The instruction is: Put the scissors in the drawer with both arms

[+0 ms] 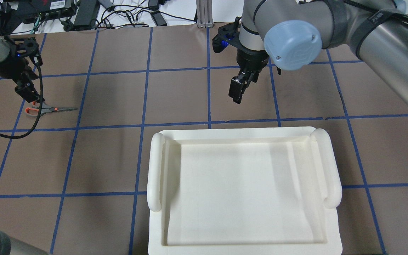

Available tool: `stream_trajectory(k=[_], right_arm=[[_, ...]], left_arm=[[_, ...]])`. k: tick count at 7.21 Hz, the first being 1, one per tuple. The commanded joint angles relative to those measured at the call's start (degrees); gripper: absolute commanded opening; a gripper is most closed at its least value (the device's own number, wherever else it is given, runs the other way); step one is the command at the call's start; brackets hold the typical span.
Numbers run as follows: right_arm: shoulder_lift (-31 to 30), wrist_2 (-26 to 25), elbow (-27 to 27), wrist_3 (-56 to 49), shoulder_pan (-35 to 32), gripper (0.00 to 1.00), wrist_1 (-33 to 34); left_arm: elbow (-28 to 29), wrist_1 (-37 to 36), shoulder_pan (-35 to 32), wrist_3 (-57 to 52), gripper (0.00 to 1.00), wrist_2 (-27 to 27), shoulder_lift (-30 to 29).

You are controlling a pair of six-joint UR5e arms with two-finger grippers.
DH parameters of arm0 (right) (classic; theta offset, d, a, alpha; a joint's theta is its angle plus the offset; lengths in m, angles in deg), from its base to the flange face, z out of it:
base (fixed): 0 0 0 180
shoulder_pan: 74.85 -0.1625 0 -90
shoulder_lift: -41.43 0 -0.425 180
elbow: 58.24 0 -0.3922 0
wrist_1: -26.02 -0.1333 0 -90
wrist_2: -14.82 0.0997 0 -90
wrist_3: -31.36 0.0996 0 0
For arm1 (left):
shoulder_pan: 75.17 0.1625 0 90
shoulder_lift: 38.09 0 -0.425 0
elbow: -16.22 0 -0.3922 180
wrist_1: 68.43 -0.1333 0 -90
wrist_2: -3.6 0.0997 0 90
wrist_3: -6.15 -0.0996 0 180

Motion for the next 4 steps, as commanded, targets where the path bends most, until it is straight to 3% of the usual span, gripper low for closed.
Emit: stream_trajectory(k=[1,4], right_arm=[[0.1,0.4,-1.2,-11.4,-0.1,1.0,0.5],[0.1,0.5,-3.0,-11.8,-0.7,1.0,-0.3]], left_arm=[[0.6,-6.2,1.4,-16.0,1.0,0.0,-5.5],[1.1,-12.9,1.4,-27.7,1.0,0.8,-12.3]])
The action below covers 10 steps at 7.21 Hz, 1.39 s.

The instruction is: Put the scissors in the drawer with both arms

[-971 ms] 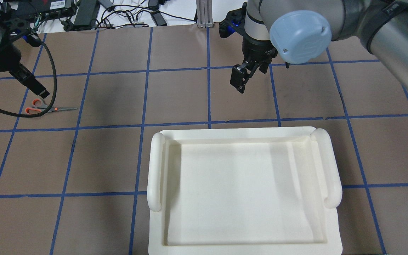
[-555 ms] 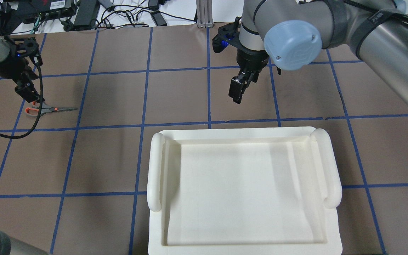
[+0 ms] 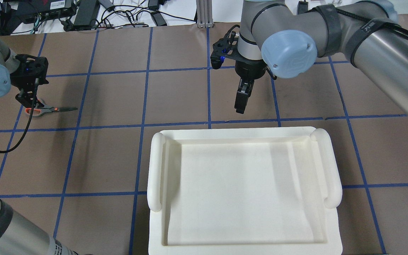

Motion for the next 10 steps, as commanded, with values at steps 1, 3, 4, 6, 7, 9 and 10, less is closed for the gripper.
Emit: stream_trajectory(k=[1,3,4,6,7,9,10], right_arm=[[0.3,0.3,-0.5,-3.9,-1.4,1.0,-0.4],[0.8,0.0,0.5,-7.0,-3.1,1.0,1.0],[1.7,0.3,0.8,-11.9,-3.1,1.0,1.3],[2.1,0.3,0.8,-13.3,-4.0,0.99,1.4],[2.1,0.3,0.9,-13.0,-4.2,0.93,0.4],[2.3,0.3,0.8,-10.1,-4.9,0.95,-3.1],[2.4,0.2,0.8,-10.4,-4.9,0.97,-3.3]], left_arm=[[0.3,-4.1,0.0,-4.8,1.0,3.4,-4.4],[0.3,-4.1,0.0,-5.2,0.98,3.7,-5.4],[0.3,-4.1,0.0,-5.2,0.98,3.6,-5.7],[0.3,-4.0,0.2,-5.2,0.95,3.7,-6.1],[0.3,-4.0,0.1,-5.2,0.91,3.8,-6.1],[0.3,-4.0,0.1,-5.2,0.9,4.1,-6.3],[0.3,-4.0,0.2,-5.2,0.9,4.1,-6.4]])
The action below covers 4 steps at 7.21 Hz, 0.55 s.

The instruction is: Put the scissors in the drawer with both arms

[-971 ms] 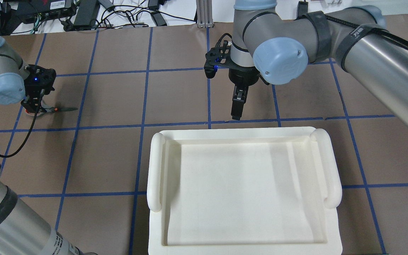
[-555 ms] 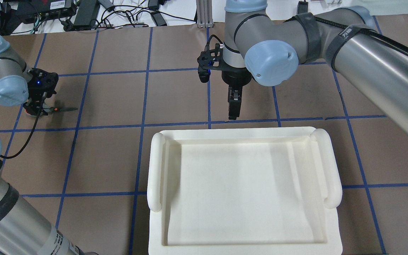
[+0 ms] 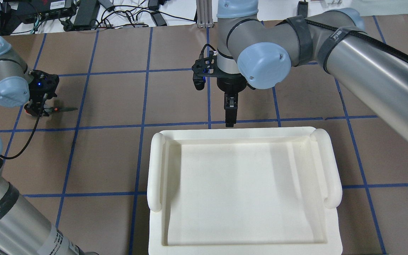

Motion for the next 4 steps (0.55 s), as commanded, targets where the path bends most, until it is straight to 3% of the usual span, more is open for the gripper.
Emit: stream_trajectory(k=[1,4], right_arm=[[0.2,-0.2,-0.3,0.3,-0.6,1.0,-1.1],[0.3,-0.9,-0.2,-0.5,-0.8,1.0,-3.2]], left_arm=[[0.0,0.0,0.0,0.0,0.89,0.1,-0.2],[0.0,-0.1,0.0,0.0,0.87,0.1,-0.6]])
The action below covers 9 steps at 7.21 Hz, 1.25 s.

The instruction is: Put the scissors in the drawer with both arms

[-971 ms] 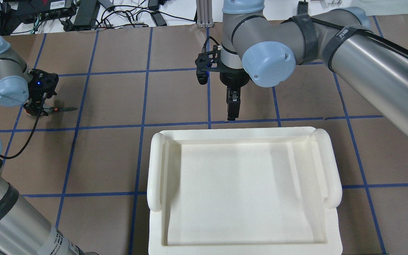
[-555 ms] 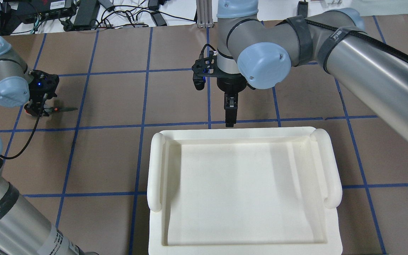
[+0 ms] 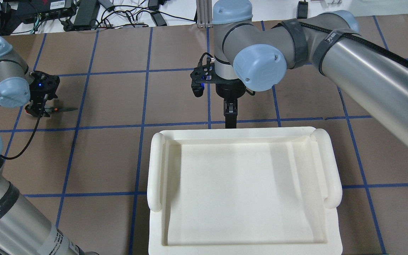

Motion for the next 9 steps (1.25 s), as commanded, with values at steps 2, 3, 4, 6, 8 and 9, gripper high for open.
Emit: stream_trajectory(k=[2,3,4,6,8,9], right_arm=[[0.2,-0.2,-0.2,-0.4,-0.1,1.0,-0.4],[0.2,-0.2,-0.4,-0.4,-0.1,1.0,-0.5],[0.2,-0.2,-0.5,-0.3,-0.1,1.0,-0.5],[0.2,-0.4,-0.7,-0.2,-0.1,1.0,-0.6],[0.2,-0.5,-0.9,-0.3,-0.1,1.0,-0.6],[0.2,-0.5,-1.7,0.0,-0.1,1.0,-0.5]], left_arm=[[0.0,0.0,0.0,0.0,0.87,0.0,-0.3],[0.0,-0.1,0.0,0.0,0.83,0.0,-0.3],[0.0,-0.1,0.0,0.0,0.75,0.0,-0.3],[0.0,-0.1,0.0,-0.1,0.56,0.0,-0.3],[0.1,0.0,-0.1,-0.4,0.0,1.5,0.4],[0.0,0.0,-0.1,-0.4,0.0,1.8,0.5]])
